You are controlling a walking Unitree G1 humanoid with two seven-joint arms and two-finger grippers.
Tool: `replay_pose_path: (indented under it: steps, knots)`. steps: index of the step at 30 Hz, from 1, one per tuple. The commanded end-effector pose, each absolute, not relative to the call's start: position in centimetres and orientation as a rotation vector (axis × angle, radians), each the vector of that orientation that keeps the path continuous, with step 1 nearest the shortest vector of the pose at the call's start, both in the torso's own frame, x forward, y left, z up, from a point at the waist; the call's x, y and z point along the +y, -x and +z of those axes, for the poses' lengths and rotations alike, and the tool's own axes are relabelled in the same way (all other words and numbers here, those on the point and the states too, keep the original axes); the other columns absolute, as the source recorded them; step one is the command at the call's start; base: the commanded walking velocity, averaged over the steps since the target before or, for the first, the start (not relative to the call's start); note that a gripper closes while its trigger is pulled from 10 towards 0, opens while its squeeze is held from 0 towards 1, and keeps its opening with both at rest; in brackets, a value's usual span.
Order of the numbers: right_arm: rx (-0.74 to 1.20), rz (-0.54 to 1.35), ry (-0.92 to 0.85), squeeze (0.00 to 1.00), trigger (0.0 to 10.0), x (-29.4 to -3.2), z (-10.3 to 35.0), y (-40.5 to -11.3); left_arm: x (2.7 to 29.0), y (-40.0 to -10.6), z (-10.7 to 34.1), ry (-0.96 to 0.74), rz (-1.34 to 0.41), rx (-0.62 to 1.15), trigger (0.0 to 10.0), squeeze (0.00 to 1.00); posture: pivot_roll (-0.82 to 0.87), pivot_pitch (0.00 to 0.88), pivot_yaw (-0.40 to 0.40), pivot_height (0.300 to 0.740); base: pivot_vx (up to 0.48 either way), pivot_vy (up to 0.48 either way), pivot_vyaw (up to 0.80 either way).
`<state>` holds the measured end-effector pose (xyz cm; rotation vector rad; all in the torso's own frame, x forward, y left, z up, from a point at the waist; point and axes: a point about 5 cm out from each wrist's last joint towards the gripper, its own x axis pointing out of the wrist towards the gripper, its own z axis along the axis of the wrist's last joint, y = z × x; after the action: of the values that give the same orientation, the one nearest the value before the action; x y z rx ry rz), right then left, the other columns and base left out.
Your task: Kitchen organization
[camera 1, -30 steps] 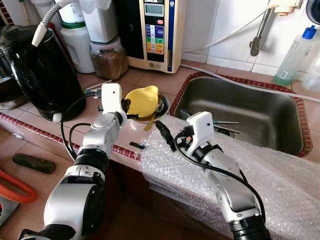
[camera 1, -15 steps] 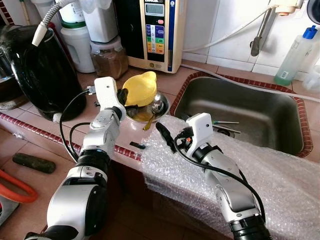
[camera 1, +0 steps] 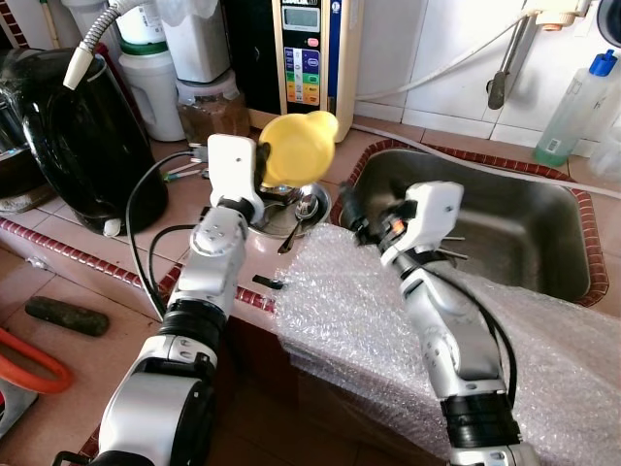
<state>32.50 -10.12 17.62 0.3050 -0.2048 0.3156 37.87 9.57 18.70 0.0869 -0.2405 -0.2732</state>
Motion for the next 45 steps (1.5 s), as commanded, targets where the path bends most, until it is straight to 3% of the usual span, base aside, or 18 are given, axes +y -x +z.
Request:
replay_pose_path:
  steps: [1,12,13,14,15,26,45]
  knots:
    - [-0.19,0.309,-0.38,0.0,10.0,-9.8,18.0,-32.9,8.8,-37.4,19.5,-0.128,-0.303,-0.308,0.0,0.0,0.04,0.0,0.057,0.74,0.0,0.0,0.0]
    - [-0.121,0.257,-0.581,0.0,10.0,-9.3,17.9,-34.1,6.6,-35.7,19.6,-0.156,-0.37,-0.411,0.0,0.0,0.04,0.0,0.059,0.74,0.0,0.0,0.0]
    - [-0.119,0.255,-0.59,0.0,6.8,-9.1,18.0,-34.2,6.5,-35.6,19.6,-0.154,-0.377,-0.416,0.0,0.0,0.04,0.0,0.058,0.74,0.0,0.0,0.0]
    - [-0.119,0.254,-0.596,0.0,6.8,-9.1,18.1,-34.3,6.4,-35.5,19.6,-0.153,-0.382,-0.419,0.0,0.0,0.04,0.0,0.058,0.74,0.0,0.0,0.0]
    - [-0.121,0.247,-0.601,0.0,0.0,-8.8,18.2,-34.5,6.2,-35.3,19.7,-0.155,-0.386,-0.433,0.0,0.0,0.04,0.0,0.057,0.74,0.0,0.0,0.0]
    - [-0.077,0.199,-0.585,0.0,0.0,-7.8,18.3,-35.3,5.7,-34.5,19.8,-0.214,-0.406,-0.492,0.0,0.0,0.05,0.0,0.045,0.74,0.0,0.0,0.0]
    - [0.002,0.109,-0.723,0.0,0.0,-9.7,17.4,-36.3,4.8,-33.8,20.1,-0.258,-0.451,-0.557,0.0,0.0,0.04,0.0,0.049,0.74,0.0,0.0,0.0]
